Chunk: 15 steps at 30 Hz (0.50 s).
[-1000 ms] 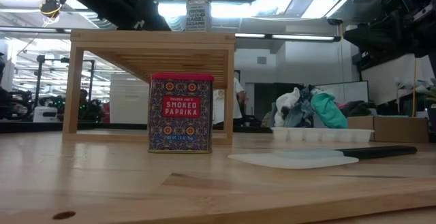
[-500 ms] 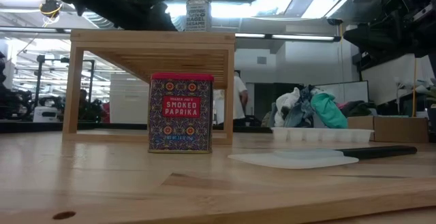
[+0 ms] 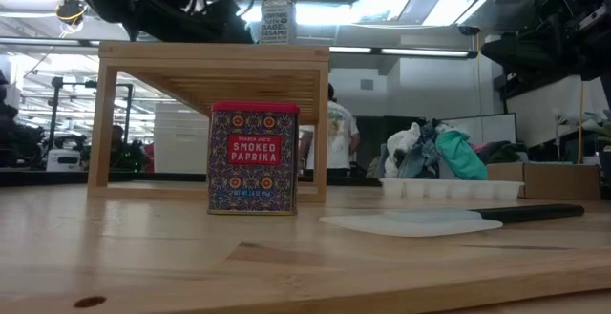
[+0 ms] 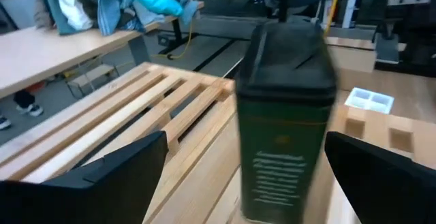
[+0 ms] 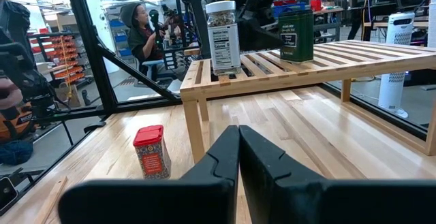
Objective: Shelf spices
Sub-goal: Remove the black seasoning can from the shelf
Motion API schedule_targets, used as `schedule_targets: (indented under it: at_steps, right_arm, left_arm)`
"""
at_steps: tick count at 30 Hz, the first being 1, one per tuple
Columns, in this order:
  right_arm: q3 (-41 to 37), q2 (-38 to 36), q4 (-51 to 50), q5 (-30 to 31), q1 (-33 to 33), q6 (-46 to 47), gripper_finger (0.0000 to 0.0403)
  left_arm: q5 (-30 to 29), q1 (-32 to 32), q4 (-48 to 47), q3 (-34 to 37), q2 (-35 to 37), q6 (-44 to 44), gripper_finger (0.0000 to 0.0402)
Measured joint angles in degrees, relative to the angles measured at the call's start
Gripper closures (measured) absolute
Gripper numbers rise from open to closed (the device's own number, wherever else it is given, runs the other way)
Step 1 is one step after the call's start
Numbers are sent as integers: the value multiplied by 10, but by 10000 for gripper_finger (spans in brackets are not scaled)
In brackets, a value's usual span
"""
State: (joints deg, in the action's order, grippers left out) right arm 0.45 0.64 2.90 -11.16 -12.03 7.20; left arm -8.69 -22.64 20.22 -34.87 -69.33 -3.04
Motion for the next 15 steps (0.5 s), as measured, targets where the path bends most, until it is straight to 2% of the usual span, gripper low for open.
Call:
schedule_targets:
  at_steps: [7,15]
  right_arm:
    - [0,0,0,0,0,0,386]
    - [0,0,0,0,0,0,386]
  left_arm:
    - [0,-7,23,0,-17,16,41]
    - [-4,6,32,0,-17,17,139]
